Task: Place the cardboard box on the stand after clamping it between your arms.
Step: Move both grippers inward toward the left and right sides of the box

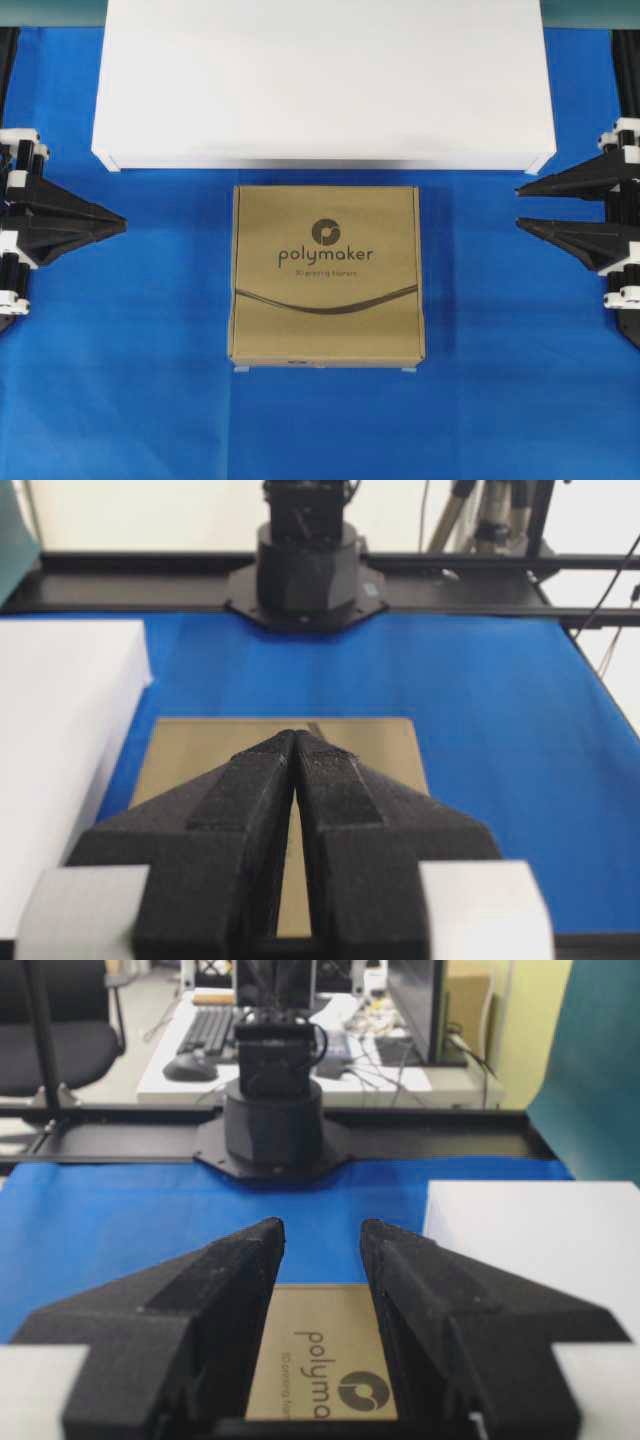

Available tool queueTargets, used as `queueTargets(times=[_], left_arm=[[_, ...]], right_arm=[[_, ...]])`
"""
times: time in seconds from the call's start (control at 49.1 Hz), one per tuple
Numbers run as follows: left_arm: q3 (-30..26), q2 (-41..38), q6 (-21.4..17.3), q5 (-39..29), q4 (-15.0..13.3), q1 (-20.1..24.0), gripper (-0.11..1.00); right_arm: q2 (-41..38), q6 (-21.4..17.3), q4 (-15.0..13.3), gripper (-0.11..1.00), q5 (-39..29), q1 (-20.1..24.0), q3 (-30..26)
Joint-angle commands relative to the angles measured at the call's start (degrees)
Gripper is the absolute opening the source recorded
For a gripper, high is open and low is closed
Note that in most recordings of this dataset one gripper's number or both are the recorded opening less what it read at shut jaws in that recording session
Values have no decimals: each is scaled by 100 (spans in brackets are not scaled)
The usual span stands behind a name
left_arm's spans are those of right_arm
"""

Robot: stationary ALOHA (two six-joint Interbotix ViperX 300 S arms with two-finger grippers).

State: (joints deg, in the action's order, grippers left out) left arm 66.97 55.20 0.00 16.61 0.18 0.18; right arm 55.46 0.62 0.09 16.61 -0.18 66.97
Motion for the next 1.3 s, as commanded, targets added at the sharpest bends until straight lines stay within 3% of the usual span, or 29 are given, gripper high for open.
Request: queueTargets(times=[0.0,0.102,0.306,0.652,0.876,1.019,1.12,1.283], left_arm=[[-272,-264,79,-141,229,62,5],[-527,-501,105,-510,229,62,1],[-949,-914,141,-1441,229,44,0],[-1573,-1617,44,-3129,237,62,0],[-1740,-2039,62,-3700,246,88,0],[-1758,-2268,62,-3806,246,149,2],[-1696,-2426,114,-3806,246,202,20],[-1450,-2681,202,-3454,246,264,70]], right_arm=[[-79,-114,18,14,35,-26,-97],[-88,-149,193,26,-439,-35,-229],[-211,-211,211,10,-2030,-44,-650],[-817,-202,211,10,-4456,-53,-1072],[-1433,-185,202,13,-4966,-26,-1169],[-1837,-167,193,24,-5168,-26,-1195],[-2136,-158,176,42,-5335,0,-1204],[-2540,-167,53,84,-5300,0,-1178]])
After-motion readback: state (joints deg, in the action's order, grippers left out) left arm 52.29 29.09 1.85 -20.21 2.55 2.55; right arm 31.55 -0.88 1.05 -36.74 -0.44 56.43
